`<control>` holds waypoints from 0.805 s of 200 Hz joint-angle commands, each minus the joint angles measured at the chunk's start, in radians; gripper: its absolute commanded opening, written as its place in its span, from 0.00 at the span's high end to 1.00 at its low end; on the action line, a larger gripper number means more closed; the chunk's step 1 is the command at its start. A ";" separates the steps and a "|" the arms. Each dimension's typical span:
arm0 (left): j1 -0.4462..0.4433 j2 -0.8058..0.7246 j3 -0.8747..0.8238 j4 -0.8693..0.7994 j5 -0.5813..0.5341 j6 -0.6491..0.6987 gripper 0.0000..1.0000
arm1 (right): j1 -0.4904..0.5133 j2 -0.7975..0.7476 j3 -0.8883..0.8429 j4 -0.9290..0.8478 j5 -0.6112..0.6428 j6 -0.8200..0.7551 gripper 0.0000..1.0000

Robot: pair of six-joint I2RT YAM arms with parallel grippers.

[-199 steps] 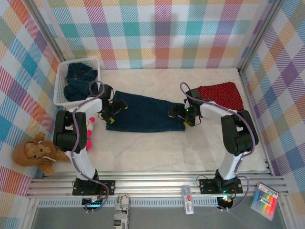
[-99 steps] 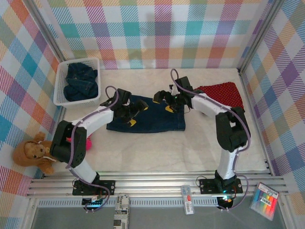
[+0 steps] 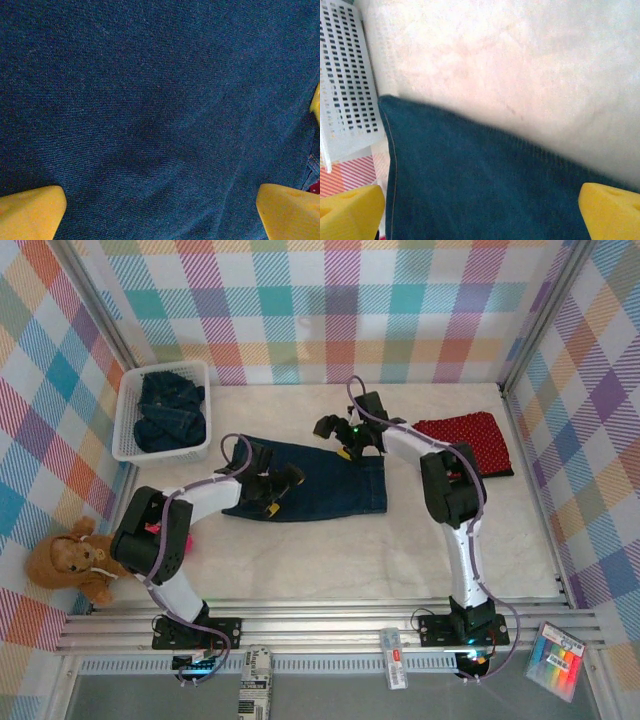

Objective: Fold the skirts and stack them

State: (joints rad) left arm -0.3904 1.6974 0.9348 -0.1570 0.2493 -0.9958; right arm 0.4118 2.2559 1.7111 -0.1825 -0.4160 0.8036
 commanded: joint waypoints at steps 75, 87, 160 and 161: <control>0.001 -0.094 0.168 -0.231 -0.006 0.088 0.00 | 0.004 -0.269 -0.256 0.003 -0.076 -0.105 0.01; 0.014 -0.070 0.212 -0.218 0.005 0.097 0.00 | 0.018 -0.345 -0.378 0.070 -0.093 -0.115 0.01; 0.180 0.008 0.257 -0.269 0.027 0.083 0.00 | 0.243 -0.345 -0.496 0.213 -0.150 -0.113 0.01; 0.183 0.004 0.253 -0.269 0.025 0.083 0.00 | 0.245 -0.340 -0.492 0.210 -0.151 -0.111 0.01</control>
State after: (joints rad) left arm -0.2680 1.7267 1.2228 -0.3550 0.2794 -0.9264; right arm 0.6018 1.8290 1.1656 -0.0269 -0.5175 0.7002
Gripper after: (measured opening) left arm 0.999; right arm 0.991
